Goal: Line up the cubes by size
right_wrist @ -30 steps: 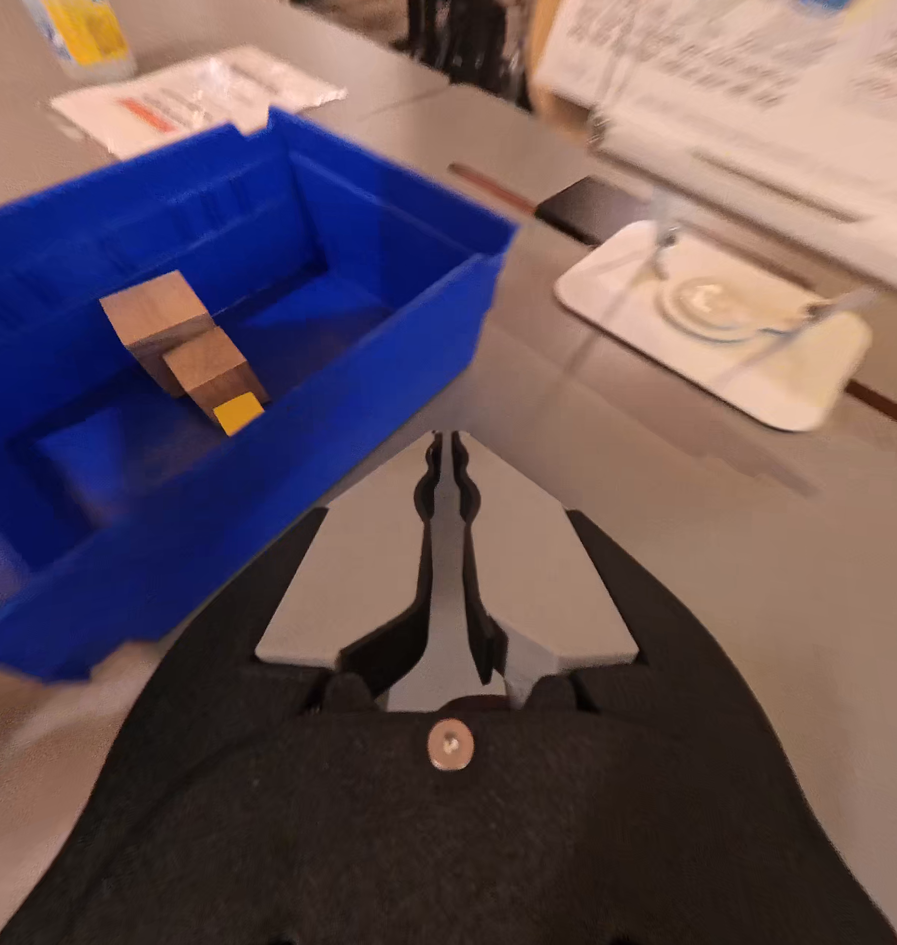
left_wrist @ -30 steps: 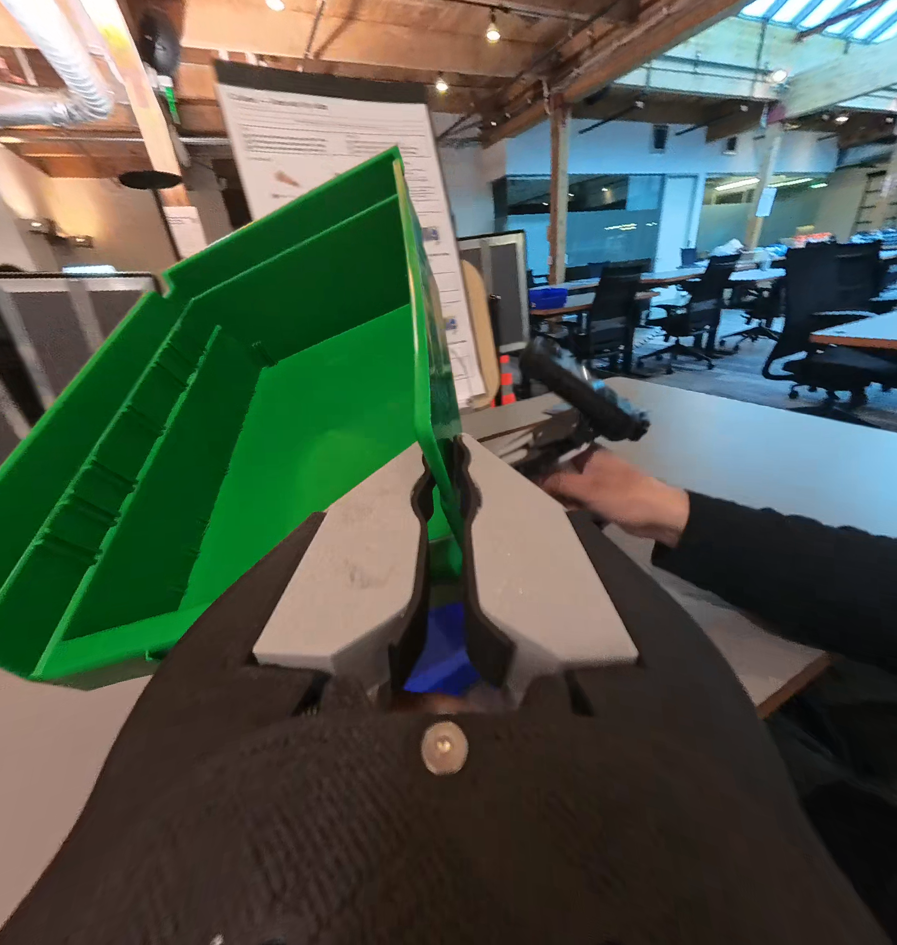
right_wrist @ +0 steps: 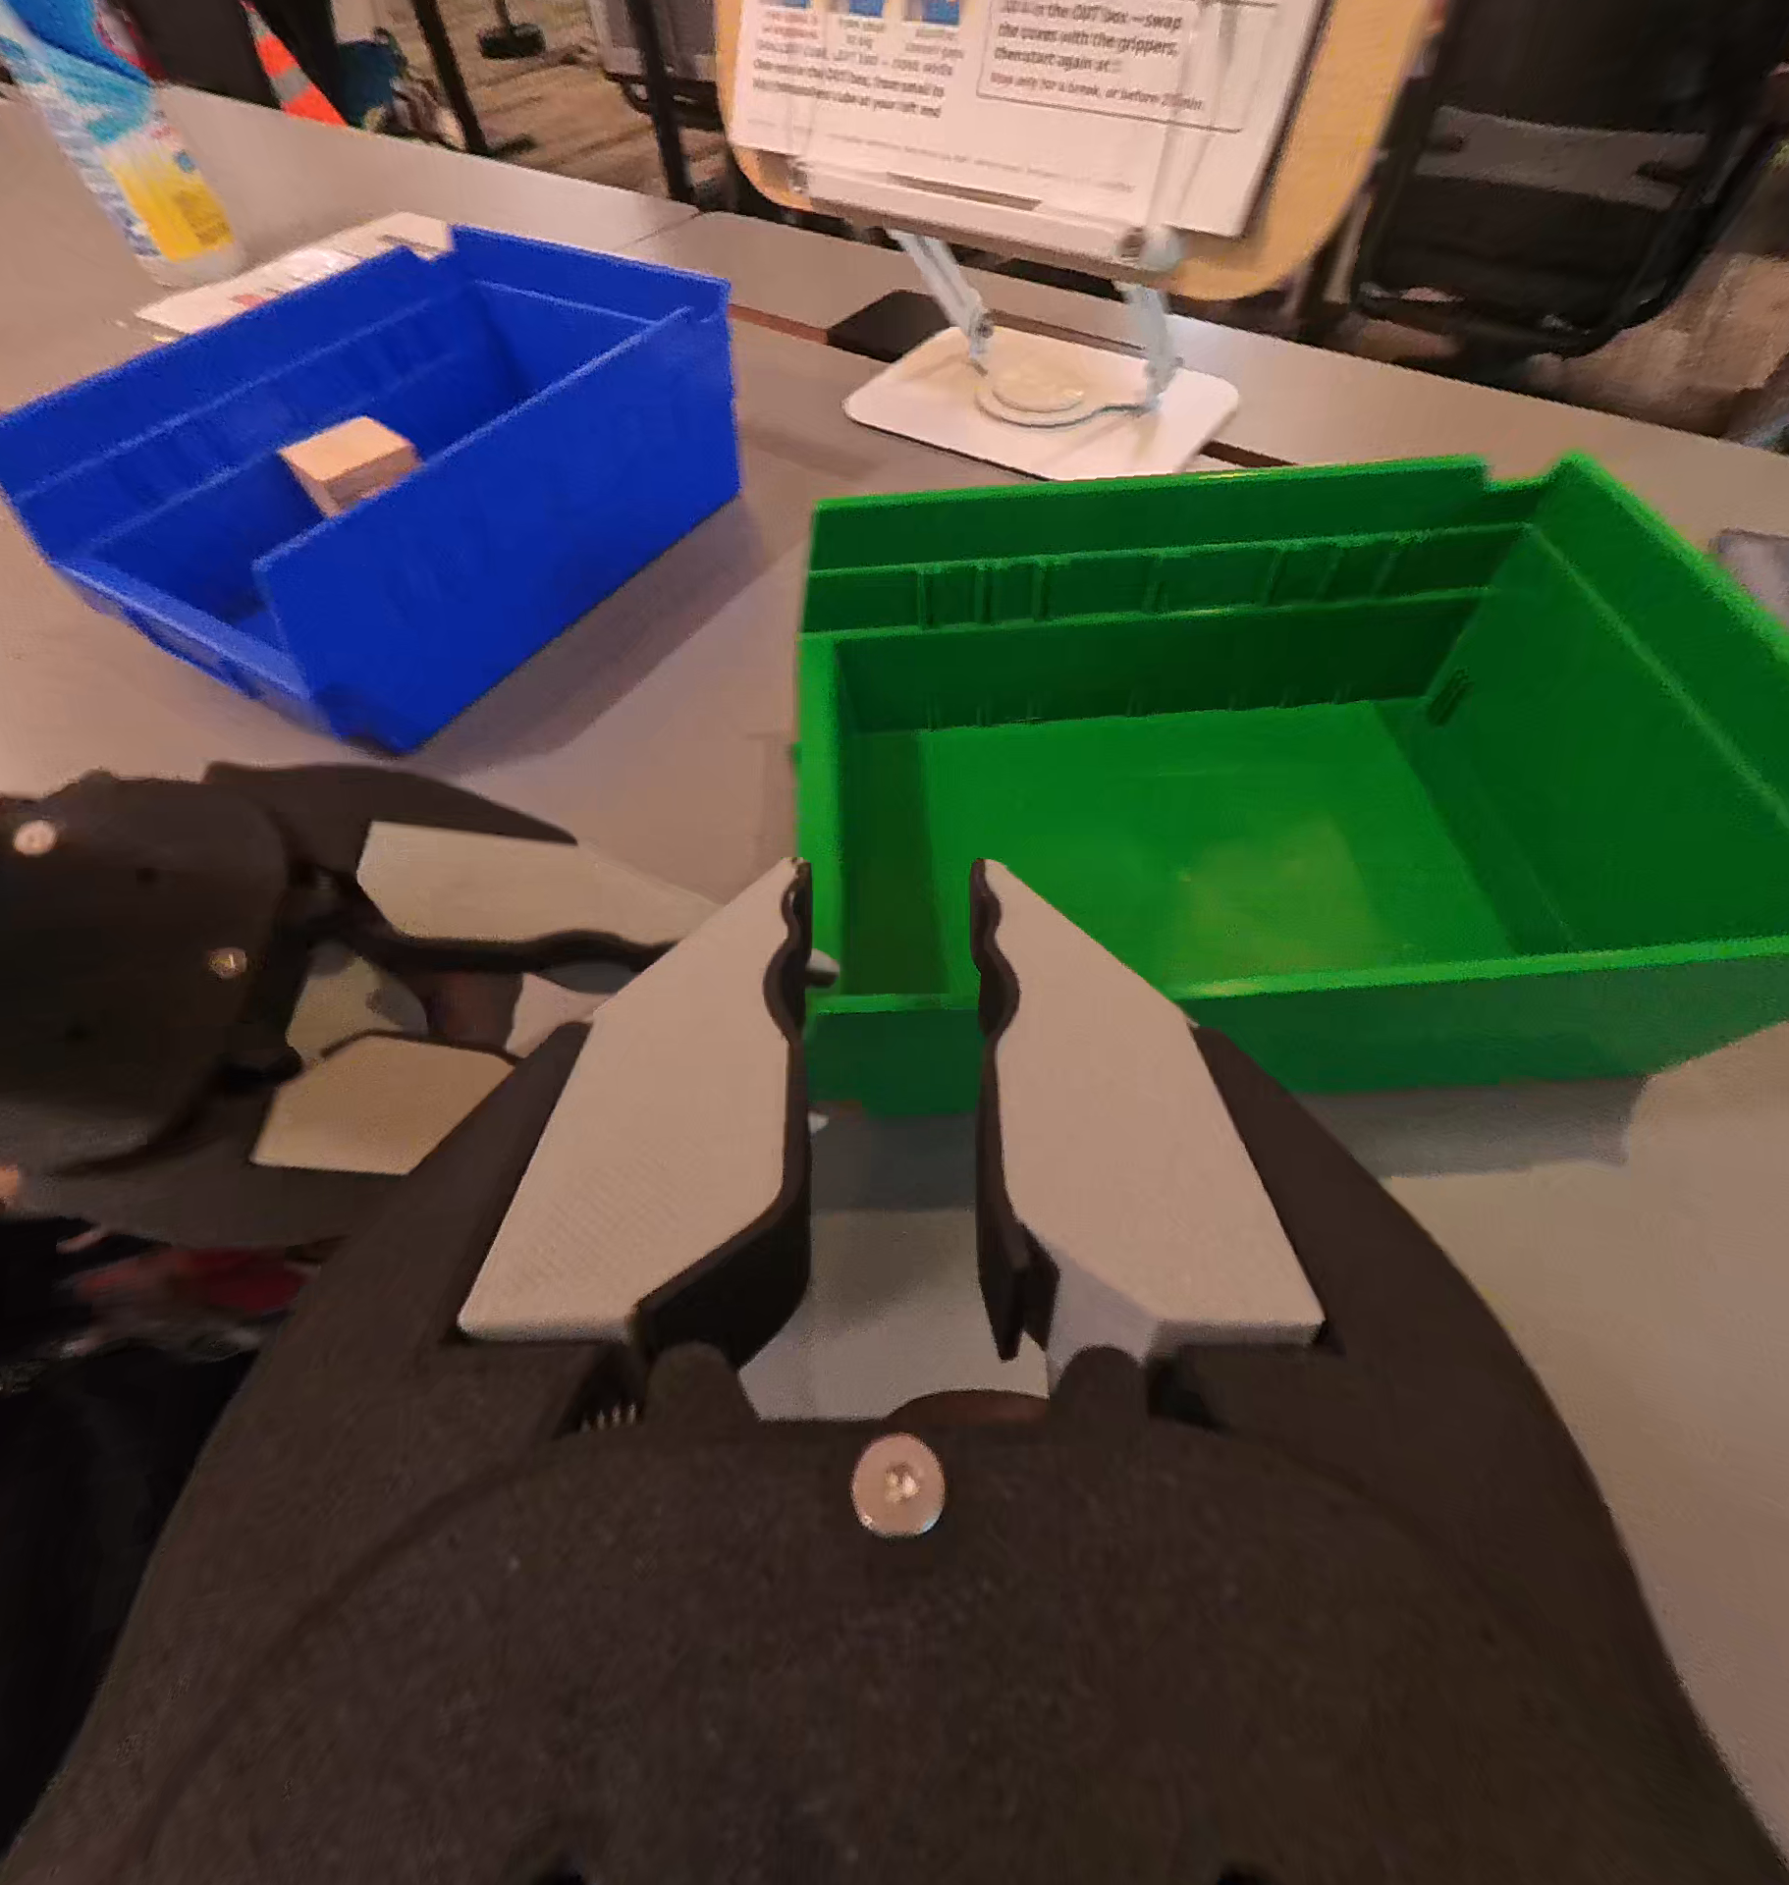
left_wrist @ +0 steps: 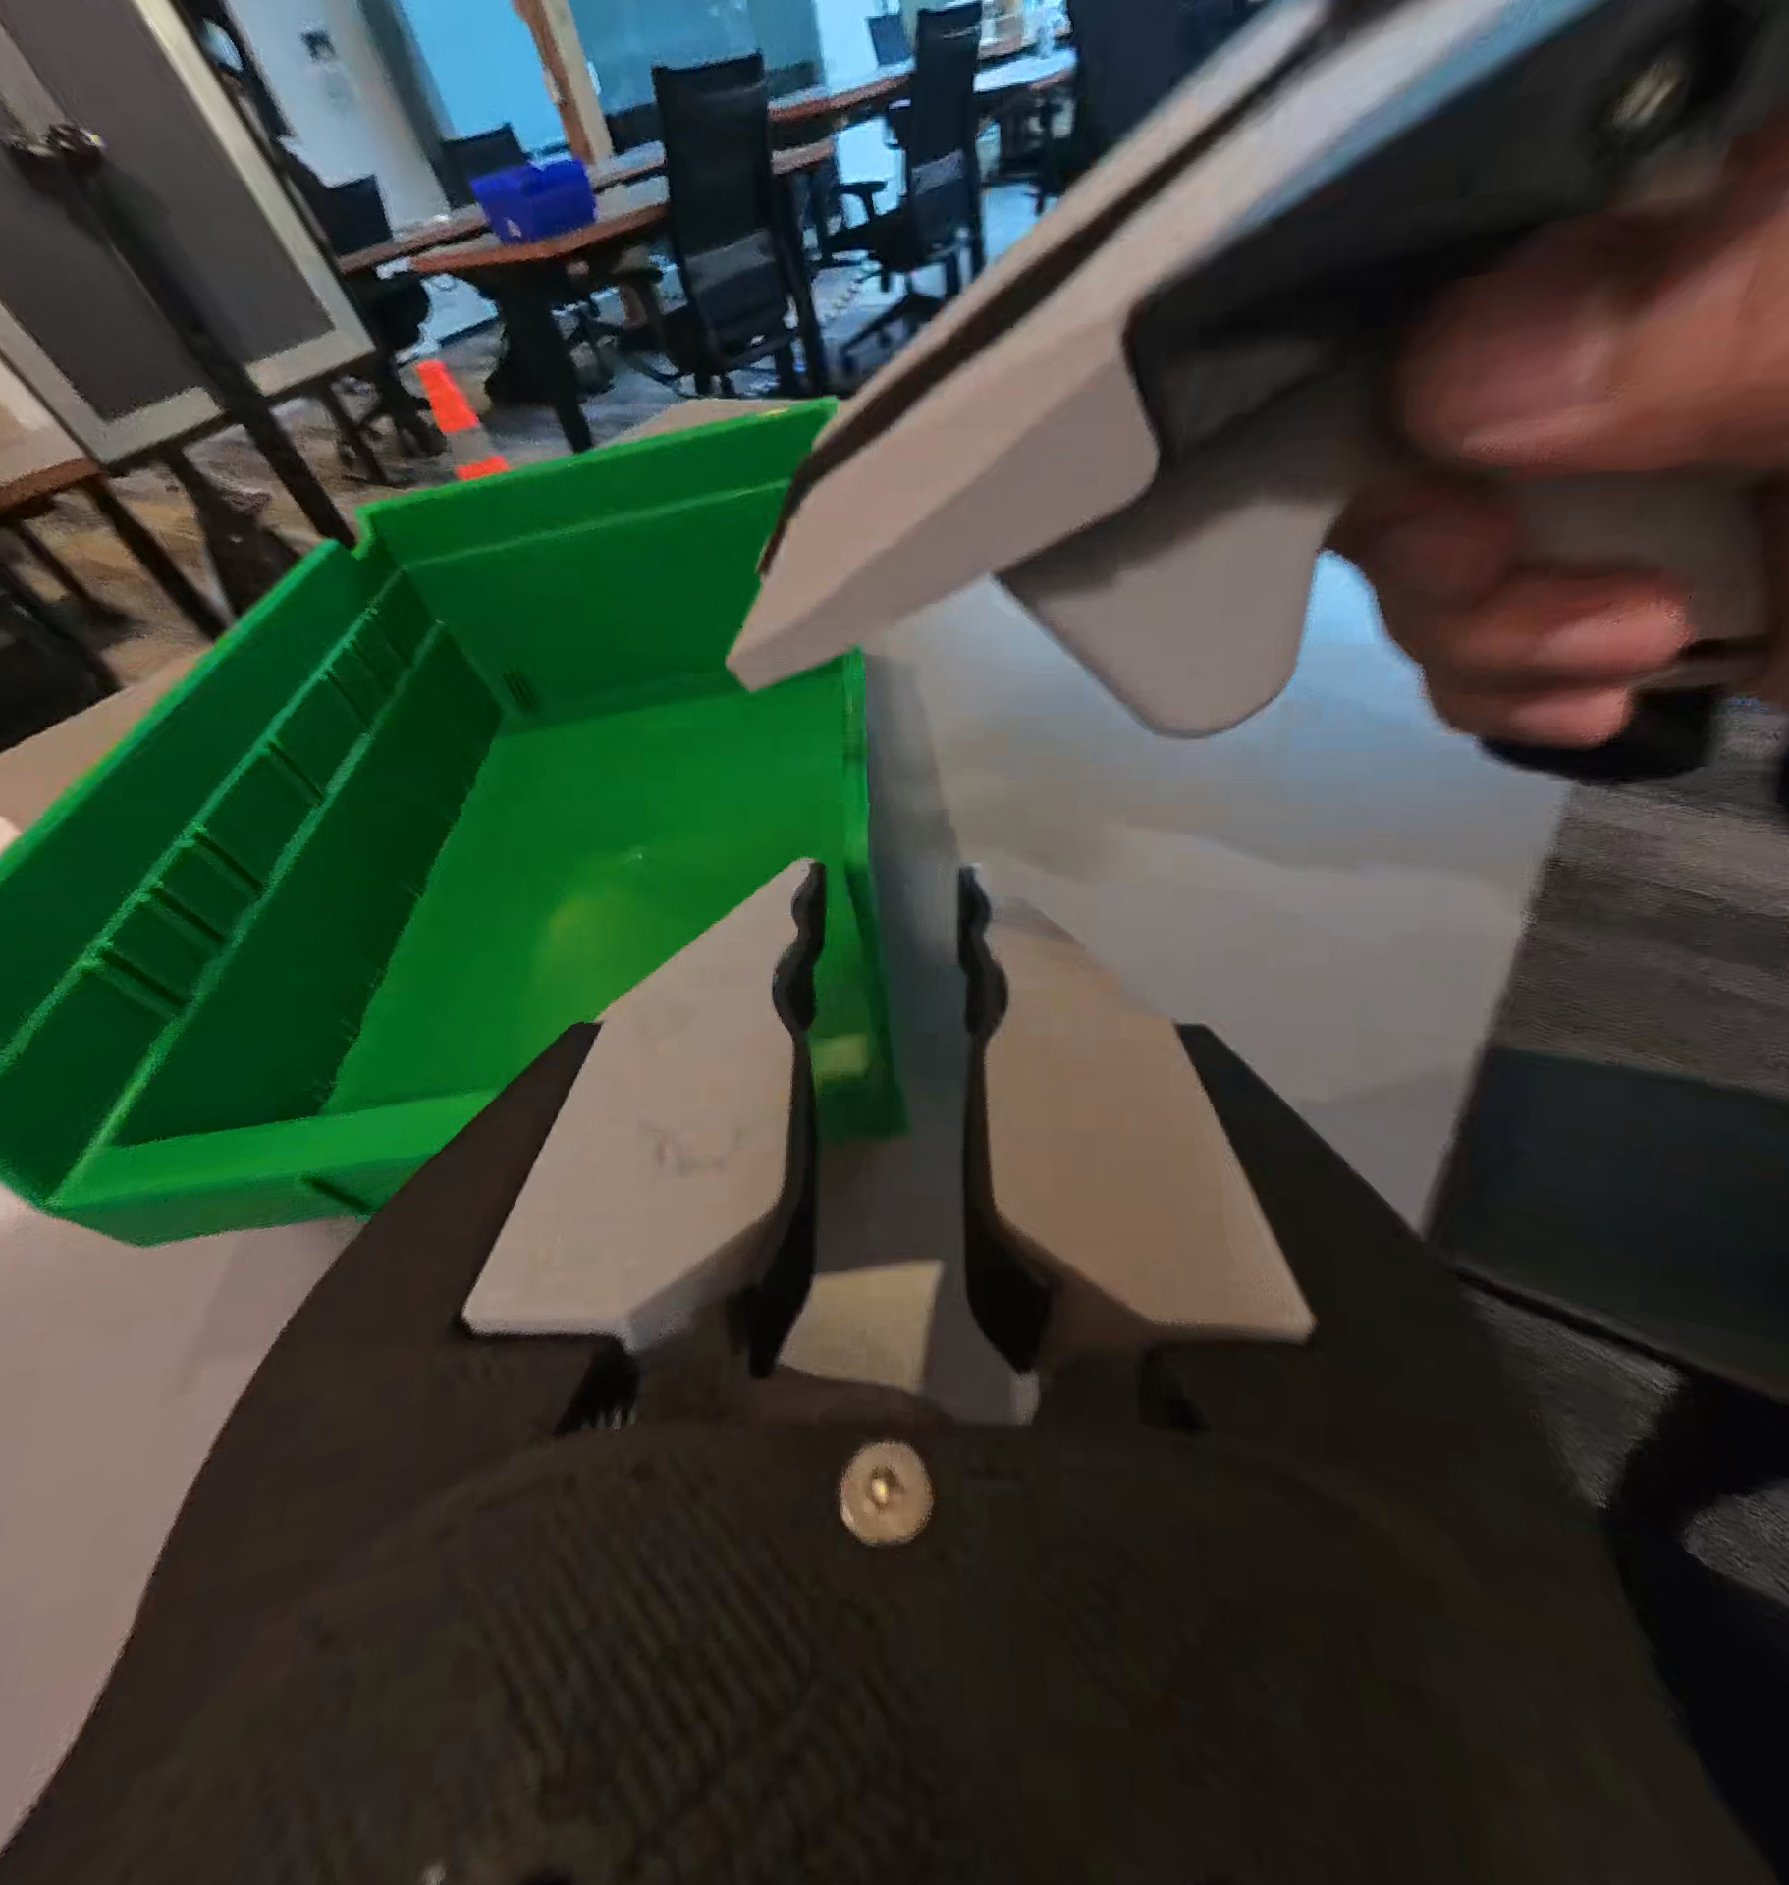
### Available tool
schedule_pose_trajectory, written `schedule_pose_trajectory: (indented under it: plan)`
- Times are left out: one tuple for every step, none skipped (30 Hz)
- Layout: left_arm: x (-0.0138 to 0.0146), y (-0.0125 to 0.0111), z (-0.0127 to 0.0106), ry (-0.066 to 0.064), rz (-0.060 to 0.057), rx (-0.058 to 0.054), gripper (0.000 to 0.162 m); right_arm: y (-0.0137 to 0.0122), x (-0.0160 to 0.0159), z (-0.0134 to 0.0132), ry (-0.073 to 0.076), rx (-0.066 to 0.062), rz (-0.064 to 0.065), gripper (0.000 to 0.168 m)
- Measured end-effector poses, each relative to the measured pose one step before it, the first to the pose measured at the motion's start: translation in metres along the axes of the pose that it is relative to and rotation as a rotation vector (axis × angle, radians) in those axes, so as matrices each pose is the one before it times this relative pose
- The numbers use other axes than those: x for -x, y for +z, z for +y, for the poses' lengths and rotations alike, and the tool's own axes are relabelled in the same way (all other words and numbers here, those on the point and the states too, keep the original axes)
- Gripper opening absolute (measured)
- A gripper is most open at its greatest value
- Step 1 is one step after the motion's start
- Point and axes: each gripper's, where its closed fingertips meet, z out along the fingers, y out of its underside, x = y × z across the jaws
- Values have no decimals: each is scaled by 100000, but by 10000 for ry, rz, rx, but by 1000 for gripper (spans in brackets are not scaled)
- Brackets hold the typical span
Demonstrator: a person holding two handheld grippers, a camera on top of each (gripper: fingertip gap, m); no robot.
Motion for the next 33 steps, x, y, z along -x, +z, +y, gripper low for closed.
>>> schedule_pose_trajectory:
  plan:
    - [211,-1455,-21,-94,241,107,27,248,1312,23,151,-44,-442,29]
    - [624,-1727,3,-68,27,-8,30,388,1499,147,119,1,-468,30]
    - [876,-1916,-54,-80,-94,-197,33,558,1618,426,-43,138,-463,31]
    - [853,-1943,19,-128,-30,-209,36,708,1473,625,-214,269,-342,32]
    - [765,-1828,129,-194,38,-147,35,808,1012,475,-227,160,-60,32]
    - [796,-1679,225,-253,-4,-87,35,800,789,276,-168,35,31,32]
    - [1002,-1535,265,-253,-149,-64,36,820,760,233,-128,37,-49,30]
    - [1327,-1400,306,-126,-362,-19,36,858,479,263,-61,82,-4,30]
    - [1579,-1286,379,56,-505,11,36,847,65,401,-33,219,123,30]
    - [1677,-1125,514,143,-542,68,36,708,-375,456,-10,300,295,30]
    - [1622,-985,709,109,-454,170,37,474,-783,407,-38,273,468,30]
    - [1490,-838,883,20,-335,258,39,253,-1137,398,-84,226,619,30]
    - [1464,-742,877,-80,-302,237,42,94,-1177,543,-107,267,573,29]
    - [1470,-690,780,-130,-316,144,45,-14,-1012,707,-70,305,380,29]
    - [1478,-646,706,-121,-330,84,45,-113,-648,690,-33,228,51,17]
    - [1381,-559,702,-134,-298,70,45,-254,-583,604,72,105,-29,4]
    - [1240,-484,686,-166,-226,71,46,-341,-791,595,86,63,63,0]
    - [1136,-417,673,-180,-195,79,47,-405,-1008,635,78,89,171,0]
    - [1129,-375,644,-175,-216,77,49,-450,-1368,727,92,162,343,0]
    - [1149,-330,549,-151,-252,54,49,-494,-1479,682,112,150,345,0]
    - [1179,-299,482,-94,-283,41,49,-525,-1471,477,205,13,242,0]
    - [1333,-257,414,-46,-384,33,49,-486,-1803,369,227,-30,355,8]
    - [1445,-219,333,-22,-458,-2,49,-301,-2032,308,268,-33,428,6]
    - [1394,-137,279,-27,-422,-34,49,-99,-2128,346,308,14,422,6]
    - [1282,-26,277,-83,-342,-46,48,102,-1888,344,316,67,285,13]
    - [1170,70,296,-222,-260,-18,47,230,-1640,315,320,84,178,23]
    - [954,128,280,-399,-118,85,46,224,-1643,91,413,-19,278,27]
    - [530,97,49,-449,149,85,46,253,-1328,163,272,68,204,31]
    - [353,20,-251,-239,158,-110,38,246,-1111,231,216,124,235,35]
    - [586,4,-332,-43,-128,-190,32,102,-613,103,209,66,112,38]
    - [738,35,-228,147,-334,-129,29,-165,56,-238,208,-175,-120,39]
    - [755,90,-30,218,-411,3,29,-365,749,-626,144,-460,-379,40]
    - [588,117,89,182,-337,97,33,-429,1182,-817,94,-540,-505,41]
